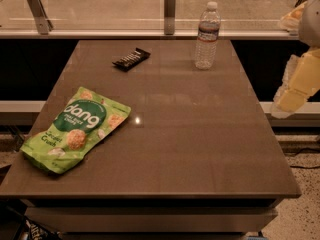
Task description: Move water bottle near green rice chip bag
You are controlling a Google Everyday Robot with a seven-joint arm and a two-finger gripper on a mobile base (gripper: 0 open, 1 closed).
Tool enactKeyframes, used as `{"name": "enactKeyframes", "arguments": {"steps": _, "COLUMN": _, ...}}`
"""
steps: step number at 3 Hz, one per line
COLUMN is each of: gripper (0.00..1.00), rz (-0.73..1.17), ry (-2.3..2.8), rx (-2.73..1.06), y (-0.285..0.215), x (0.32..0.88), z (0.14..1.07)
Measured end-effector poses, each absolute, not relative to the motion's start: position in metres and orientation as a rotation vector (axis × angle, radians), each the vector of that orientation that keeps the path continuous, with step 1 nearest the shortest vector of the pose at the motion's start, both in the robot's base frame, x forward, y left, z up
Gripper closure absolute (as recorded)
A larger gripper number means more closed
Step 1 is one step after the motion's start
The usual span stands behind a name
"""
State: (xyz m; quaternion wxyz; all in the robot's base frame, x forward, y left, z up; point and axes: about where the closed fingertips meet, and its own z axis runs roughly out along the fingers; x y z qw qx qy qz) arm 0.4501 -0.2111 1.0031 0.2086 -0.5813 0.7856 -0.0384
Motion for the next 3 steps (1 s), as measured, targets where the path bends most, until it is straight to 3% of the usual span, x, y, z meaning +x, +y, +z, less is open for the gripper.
{"name": "enactKeyframes", "arguments": {"steps": 3, "gripper": 0.0, "rz": 0.062, "ry": 2.132, "rx": -1.248, "y": -0.216, "x": 0.501, "z": 1.01}}
